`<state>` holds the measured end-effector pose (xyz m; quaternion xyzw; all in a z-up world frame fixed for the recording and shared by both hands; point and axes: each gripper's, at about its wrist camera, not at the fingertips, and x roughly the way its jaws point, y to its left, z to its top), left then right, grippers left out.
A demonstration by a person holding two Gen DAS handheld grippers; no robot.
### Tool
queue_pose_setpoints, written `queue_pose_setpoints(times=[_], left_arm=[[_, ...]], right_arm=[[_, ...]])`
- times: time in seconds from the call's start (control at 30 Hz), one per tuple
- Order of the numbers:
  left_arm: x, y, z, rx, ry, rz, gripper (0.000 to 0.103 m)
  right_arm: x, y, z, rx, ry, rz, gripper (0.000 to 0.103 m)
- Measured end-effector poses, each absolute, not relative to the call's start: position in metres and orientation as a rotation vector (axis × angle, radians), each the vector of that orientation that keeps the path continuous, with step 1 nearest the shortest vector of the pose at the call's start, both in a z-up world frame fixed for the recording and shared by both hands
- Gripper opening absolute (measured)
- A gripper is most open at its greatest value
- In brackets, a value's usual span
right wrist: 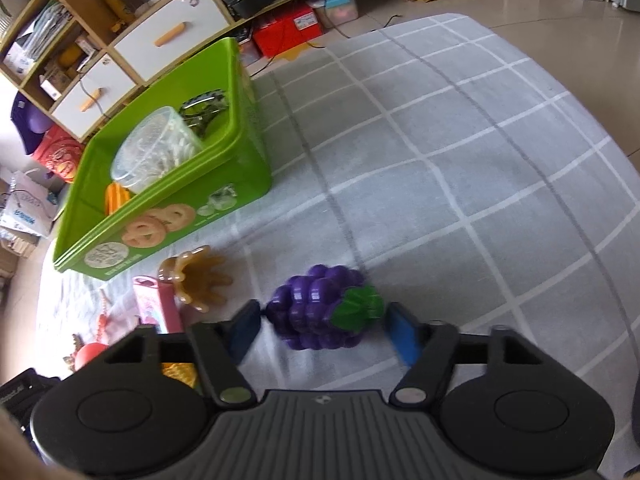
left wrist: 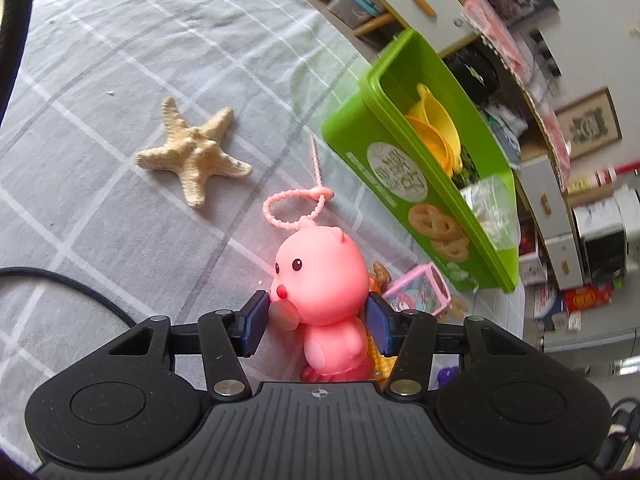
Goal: Organize rigid objects
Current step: 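Grasp the pink pig toy with the left tool while the right tool approaches the purple grape toy, then close the right tool on the purple grape toy while the left tool holds the pig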
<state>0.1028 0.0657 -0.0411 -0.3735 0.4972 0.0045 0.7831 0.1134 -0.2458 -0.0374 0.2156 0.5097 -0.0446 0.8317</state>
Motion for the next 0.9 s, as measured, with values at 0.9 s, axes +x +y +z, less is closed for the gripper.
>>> queue_pose_setpoints(times=[0.9], left_arm=[[0.101, 0.087, -0.016, -0.807, 1.008, -0.027, 0.056]], right_arm=[[0.104, -0.242, -0.012, 0.554, 1.008, -0.063, 0.038]])
